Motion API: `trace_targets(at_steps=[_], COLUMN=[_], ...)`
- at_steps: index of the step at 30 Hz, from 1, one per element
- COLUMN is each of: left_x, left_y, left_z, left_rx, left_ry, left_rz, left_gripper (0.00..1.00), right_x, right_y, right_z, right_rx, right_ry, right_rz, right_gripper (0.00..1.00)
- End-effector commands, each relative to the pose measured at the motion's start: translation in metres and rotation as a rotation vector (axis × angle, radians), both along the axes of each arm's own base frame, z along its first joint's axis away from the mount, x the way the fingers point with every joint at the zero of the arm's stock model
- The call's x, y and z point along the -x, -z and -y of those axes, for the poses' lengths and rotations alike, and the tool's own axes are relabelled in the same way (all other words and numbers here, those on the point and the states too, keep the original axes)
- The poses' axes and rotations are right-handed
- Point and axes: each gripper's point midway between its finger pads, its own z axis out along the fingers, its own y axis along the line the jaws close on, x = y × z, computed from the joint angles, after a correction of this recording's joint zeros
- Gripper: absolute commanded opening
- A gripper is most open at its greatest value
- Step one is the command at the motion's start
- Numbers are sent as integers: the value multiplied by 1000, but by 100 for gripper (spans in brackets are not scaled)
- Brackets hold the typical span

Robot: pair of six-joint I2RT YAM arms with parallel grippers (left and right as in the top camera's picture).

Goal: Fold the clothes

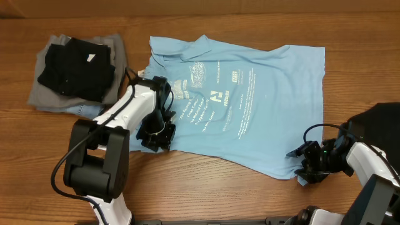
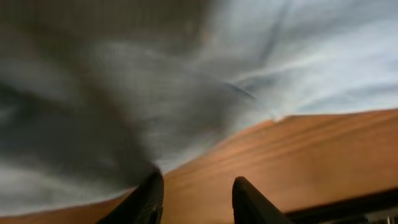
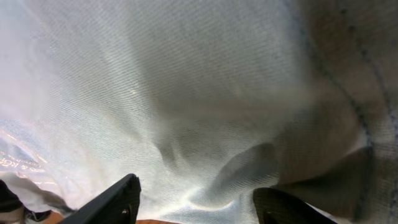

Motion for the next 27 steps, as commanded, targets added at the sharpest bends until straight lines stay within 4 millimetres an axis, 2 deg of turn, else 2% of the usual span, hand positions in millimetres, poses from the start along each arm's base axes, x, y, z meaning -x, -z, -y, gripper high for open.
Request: trace_targets(at_steps=[1,3,5,8,10,12,14,16,19,24,27], left_x=[9,0,-17,-34,-45,-48,-50,-50,-39,-2,3], left_y=[11,23,31,34,35,35,35,35,28,-10,-22], left_z=[-4,-13,-19,-21,-20,-19,-19,-19,-20,-28,-30], left_rx=[-41,-91,-133,-144,-145,-140,-138,-136,-142,-181,-187], left_ry=[-41,-41,-32,-27,-29,-30,-23,-15,-13,14,16], left_rz=[11,74,161,234,280,293,300,300,243,41,25], left_gripper=[42,42,38,34,25,13,5,4,4,4,4], right_x=[19,19,19,18,17,16,15,15,17,20,20], right_y=[17,17,17,16,13,11,10,10,10,11,11], right_z=[10,10,10,10,11,11,12,12,12,14,14], right_rx=[76,77,77,77,75,74,75,75,78,94,94], right_ry=[-30,-30,-30,-30,-31,-32,-32,-32,-32,-36,-36], right_rz=[-78,-76,-75,-75,-80,-82,-81,-81,-87,-102,-102], right_gripper=[66,66,66,66,66,66,66,67,66,67,67])
